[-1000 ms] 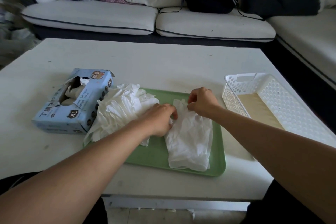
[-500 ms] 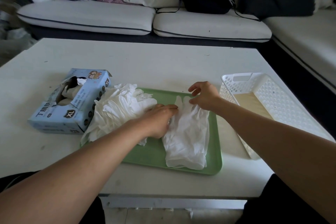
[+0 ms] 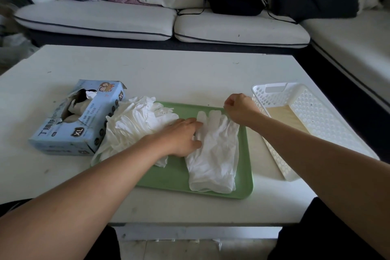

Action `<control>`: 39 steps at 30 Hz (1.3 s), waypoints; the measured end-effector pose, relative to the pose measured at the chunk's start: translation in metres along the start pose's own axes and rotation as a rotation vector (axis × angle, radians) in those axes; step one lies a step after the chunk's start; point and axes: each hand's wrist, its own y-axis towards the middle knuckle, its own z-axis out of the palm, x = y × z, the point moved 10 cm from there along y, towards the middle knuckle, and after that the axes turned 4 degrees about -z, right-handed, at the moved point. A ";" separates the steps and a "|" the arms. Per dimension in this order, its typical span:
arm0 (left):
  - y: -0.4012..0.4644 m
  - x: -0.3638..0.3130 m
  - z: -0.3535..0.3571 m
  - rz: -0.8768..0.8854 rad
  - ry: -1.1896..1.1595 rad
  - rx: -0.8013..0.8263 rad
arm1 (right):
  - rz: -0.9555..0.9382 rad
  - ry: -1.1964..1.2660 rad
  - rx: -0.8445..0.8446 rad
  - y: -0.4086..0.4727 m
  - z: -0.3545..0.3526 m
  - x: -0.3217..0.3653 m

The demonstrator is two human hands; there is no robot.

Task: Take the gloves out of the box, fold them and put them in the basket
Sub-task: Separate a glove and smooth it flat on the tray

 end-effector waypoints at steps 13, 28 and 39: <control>-0.024 0.006 -0.030 -0.012 -0.003 -0.341 | -0.293 -0.310 0.213 -0.012 0.011 0.025; -0.017 0.002 -0.023 0.052 0.007 -0.270 | -0.222 -0.184 0.130 -0.005 0.003 0.015; -0.016 -0.029 0.010 0.173 0.100 -0.094 | -0.280 -0.395 0.167 -0.025 0.019 0.031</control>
